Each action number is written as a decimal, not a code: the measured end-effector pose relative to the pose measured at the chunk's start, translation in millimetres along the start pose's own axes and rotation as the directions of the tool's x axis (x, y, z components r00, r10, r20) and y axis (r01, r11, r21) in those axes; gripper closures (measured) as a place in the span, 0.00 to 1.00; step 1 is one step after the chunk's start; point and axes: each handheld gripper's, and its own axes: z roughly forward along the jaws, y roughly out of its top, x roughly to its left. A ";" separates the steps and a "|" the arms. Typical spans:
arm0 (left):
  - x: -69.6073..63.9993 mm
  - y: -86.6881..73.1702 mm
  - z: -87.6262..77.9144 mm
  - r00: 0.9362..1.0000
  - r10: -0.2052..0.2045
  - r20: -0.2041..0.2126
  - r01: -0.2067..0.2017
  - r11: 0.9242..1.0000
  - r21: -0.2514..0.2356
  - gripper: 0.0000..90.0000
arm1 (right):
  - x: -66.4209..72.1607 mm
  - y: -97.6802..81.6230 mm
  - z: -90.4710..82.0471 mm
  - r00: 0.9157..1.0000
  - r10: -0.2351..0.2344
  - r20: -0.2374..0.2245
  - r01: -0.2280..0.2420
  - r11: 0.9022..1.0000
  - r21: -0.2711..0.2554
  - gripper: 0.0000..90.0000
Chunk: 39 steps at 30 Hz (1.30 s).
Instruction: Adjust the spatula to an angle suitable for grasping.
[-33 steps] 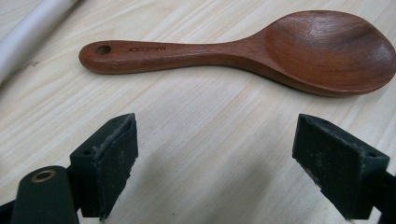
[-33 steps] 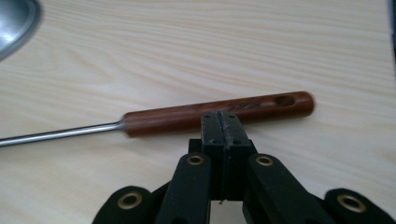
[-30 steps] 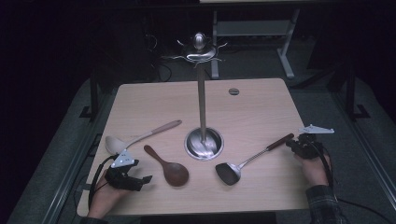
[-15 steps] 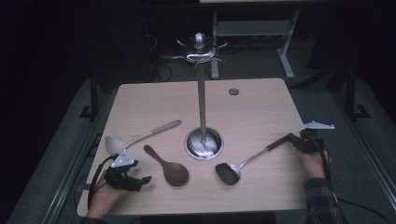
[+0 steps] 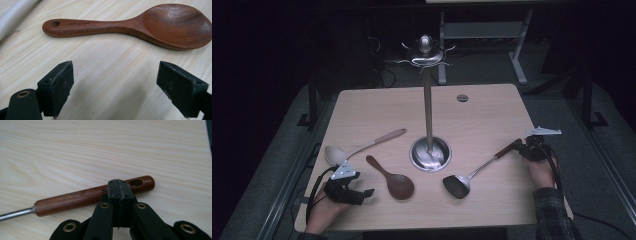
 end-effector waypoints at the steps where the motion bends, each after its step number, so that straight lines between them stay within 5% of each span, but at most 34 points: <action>1: 0.1 -0.1 -0.2 1.000 0.000 -0.001 0.000 1.000 0.000 0.15 | 3.6 2.1 3.4 1.000 -0.011 -0.007 0.011 1.000 -0.006 1.00; 21: 1.0 -0.6 -1.2 1.000 0.001 0.000 -0.001 1.000 0.000 0.15 | 30.4 17.7 24.3 0.995 -0.057 -0.078 0.057 0.998 0.004 1.00; 39: 1.4 -1.3 -1.7 1.000 -0.003 0.003 0.003 1.000 -0.002 0.15 | 68.0 33.2 49.1 0.980 -0.110 -0.165 0.113 0.994 0.005 1.00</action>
